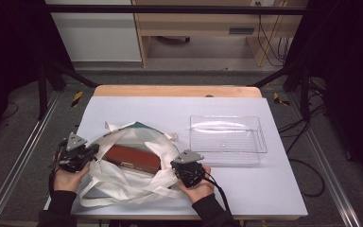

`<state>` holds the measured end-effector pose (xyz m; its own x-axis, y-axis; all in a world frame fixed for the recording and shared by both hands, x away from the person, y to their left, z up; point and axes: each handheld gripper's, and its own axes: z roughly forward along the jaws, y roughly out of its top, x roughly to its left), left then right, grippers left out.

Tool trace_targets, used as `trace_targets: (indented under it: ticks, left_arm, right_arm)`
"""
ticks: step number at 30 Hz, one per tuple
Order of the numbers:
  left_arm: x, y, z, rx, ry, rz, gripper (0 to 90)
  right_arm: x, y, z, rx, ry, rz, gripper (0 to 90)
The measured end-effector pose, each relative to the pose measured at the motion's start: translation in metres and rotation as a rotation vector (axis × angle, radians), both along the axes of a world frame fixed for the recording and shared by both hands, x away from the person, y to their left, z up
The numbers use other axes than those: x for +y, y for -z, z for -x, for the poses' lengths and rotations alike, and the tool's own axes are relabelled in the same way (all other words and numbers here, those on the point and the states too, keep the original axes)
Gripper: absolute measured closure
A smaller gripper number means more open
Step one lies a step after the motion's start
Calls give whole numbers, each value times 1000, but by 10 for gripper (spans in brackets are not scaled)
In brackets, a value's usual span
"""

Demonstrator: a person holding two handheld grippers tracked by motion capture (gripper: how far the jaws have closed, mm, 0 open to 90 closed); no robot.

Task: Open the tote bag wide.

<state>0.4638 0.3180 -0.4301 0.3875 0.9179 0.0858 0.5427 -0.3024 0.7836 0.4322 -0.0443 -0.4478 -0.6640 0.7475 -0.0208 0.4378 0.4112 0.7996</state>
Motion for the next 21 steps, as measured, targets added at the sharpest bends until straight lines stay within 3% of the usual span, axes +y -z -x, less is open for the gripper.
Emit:
trace_targets:
  ticks: [2,7,9,11,14,16,18,21]
  left_arm:
    - [5,14,-6,15,-16,-19,900]
    - [1,18,-10,7,-16,-49,900]
    - [1,21,-13,18,-17,-42,900]
    - [3,26,-19,54,-18,-1,900]
    - [2,26,-19,58,-16,-8,900]
    - [2,23,-17,52,-12,1,900]
    - [5,19,-13,34,-5,47,900]
    - [6,6,1,-21,31,83,900]
  right_arm:
    - [-2,13,0,8,22,39,900]
    - [-2,21,2,1,47,73,900]
    - [-2,22,3,0,51,79,900]
    - [-3,29,2,5,65,88,900]
    - [-2,31,3,-5,71,90,900]
    - [-3,29,3,7,69,82,900]
    - [-4,23,2,24,53,63,900]
    - [-8,3,7,-9,6,-18,900]
